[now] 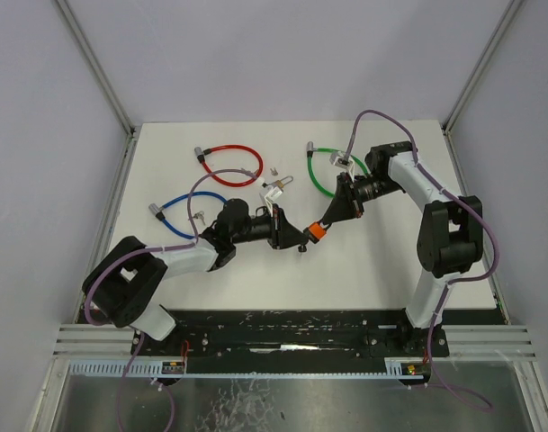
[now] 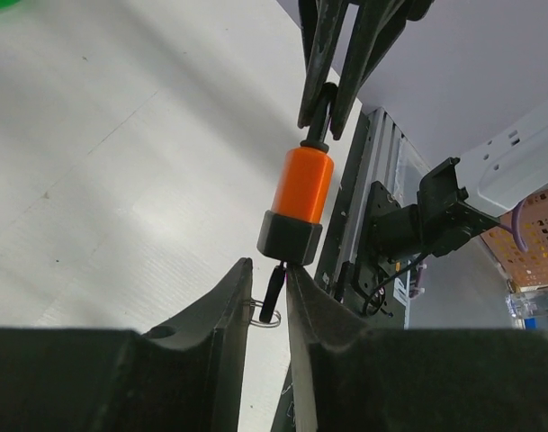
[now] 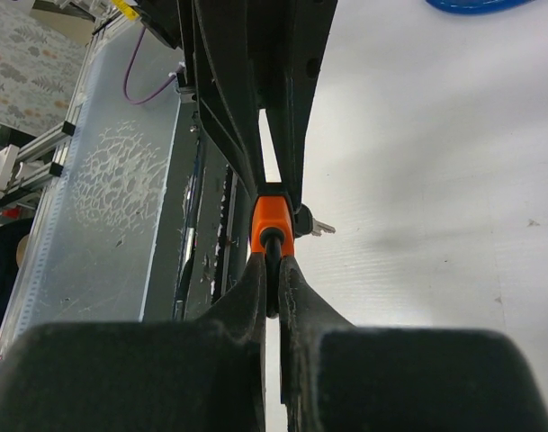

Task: Lock with the key
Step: Lock the lock, then place the key at the center of the board.

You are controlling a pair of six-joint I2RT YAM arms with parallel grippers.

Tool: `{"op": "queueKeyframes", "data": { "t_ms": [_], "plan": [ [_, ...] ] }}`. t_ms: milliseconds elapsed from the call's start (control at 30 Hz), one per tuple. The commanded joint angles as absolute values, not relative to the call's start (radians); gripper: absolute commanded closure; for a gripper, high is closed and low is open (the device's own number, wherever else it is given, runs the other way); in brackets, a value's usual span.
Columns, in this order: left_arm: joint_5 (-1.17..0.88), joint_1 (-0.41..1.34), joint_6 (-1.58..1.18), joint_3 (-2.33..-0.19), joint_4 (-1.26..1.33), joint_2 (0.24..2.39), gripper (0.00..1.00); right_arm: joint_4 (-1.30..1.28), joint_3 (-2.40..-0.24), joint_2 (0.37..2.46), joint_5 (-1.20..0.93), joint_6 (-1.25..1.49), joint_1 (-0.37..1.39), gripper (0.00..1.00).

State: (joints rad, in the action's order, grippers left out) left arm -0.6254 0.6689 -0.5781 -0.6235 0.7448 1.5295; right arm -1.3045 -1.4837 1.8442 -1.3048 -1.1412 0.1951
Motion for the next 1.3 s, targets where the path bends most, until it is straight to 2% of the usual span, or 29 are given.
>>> {"op": "queueKeyframes", "data": {
  "t_ms": [0, 233, 567, 633, 700, 733, 1033, 1267],
  "plan": [
    [-0.658, 0.677, -0.553, -0.653, 0.736, 1.542, 0.80, -1.452, -1.551, 1.865, -1.396, -1.253, 0.188, 1.00],
    [-0.689, 0.678, -0.554, -0.666, 0.728, 1.553, 0.76, -1.450, -1.550, 1.864, -1.394, -1.261, 0.189, 1.00],
    [-0.711, 0.692, -0.547, -0.685, 0.706, 1.574, 0.77, -1.450, -1.546, 1.862, -1.393, -1.266, 0.187, 1.00],
    [-0.713, 0.692, -0.542, -0.687, 0.698, 1.574, 0.81, -1.451, -1.545, 1.862, -1.393, -1.267, 0.188, 1.00],
    [-0.726, 0.691, -0.533, -0.691, 0.692, 1.574, 0.96, -1.450, -1.545, 1.861, -1.391, -1.267, 0.187, 1.00],
    [-0.729, 0.692, -0.526, -0.694, 0.683, 1.573, 0.99, -1.450, -1.547, 1.861, -1.390, -1.267, 0.188, 1.00],
    [-0.726, 0.668, -0.251, -0.675, 0.413, 1.516, 1.00, -1.396, -1.552, 1.793, -1.329, -1.220, 0.177, 1.00],
    [-0.726, 0.601, -0.216, -0.583, 0.434, 1.450, 1.00, -1.056, -1.442, 1.576, -1.212, -0.905, 0.175, 1.00]
  ]
}}
